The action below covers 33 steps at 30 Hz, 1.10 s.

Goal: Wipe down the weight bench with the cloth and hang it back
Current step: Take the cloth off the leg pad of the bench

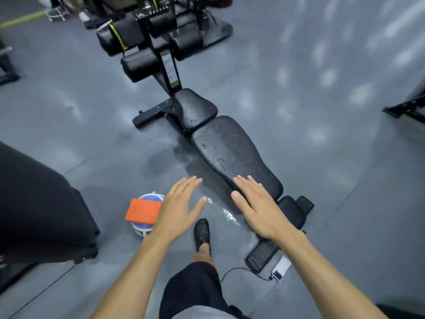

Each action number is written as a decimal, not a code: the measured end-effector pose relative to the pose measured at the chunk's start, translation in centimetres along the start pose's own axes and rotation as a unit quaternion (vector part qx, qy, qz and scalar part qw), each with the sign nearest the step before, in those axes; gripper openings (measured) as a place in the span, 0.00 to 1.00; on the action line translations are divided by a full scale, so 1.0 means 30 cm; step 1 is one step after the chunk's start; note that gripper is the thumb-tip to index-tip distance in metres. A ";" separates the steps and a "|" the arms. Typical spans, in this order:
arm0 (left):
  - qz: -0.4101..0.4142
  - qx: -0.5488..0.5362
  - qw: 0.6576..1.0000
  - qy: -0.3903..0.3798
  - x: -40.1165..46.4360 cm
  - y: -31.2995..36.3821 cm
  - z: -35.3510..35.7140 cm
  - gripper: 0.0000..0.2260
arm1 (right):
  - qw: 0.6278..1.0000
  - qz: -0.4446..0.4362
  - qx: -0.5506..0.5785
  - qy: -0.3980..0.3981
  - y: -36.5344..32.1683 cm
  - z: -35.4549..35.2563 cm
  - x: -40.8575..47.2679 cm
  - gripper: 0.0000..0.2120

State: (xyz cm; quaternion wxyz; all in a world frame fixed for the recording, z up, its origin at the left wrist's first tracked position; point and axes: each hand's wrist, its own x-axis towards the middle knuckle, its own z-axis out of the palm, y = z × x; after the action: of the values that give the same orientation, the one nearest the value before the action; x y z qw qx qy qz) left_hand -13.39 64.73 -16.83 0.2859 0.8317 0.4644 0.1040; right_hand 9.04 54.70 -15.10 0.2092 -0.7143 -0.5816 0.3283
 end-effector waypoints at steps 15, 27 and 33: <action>-0.088 -0.007 0.991 0.101 0.826 -0.633 -0.662 0.25 | 0.992 -0.107 0.016 -0.066 -0.610 -0.035 1.335 0.32; -0.126 -0.017 0.982 0.142 1.536 -0.900 -0.973 0.22 | 0.985 -0.157 0.020 -0.068 -0.764 -0.202 2.235 0.29; -0.160 -0.022 0.976 0.147 1.847 -0.988 -1.124 0.20 | 0.982 -0.160 0.043 -0.093 -0.873 -0.272 2.644 0.31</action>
State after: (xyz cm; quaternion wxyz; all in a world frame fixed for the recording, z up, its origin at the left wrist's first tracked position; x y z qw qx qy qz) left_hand -19.01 135.63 -11.44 0.2458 0.7153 0.6264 0.1885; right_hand 5.27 138.37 -9.49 0.2344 -0.5687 -0.6909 0.3799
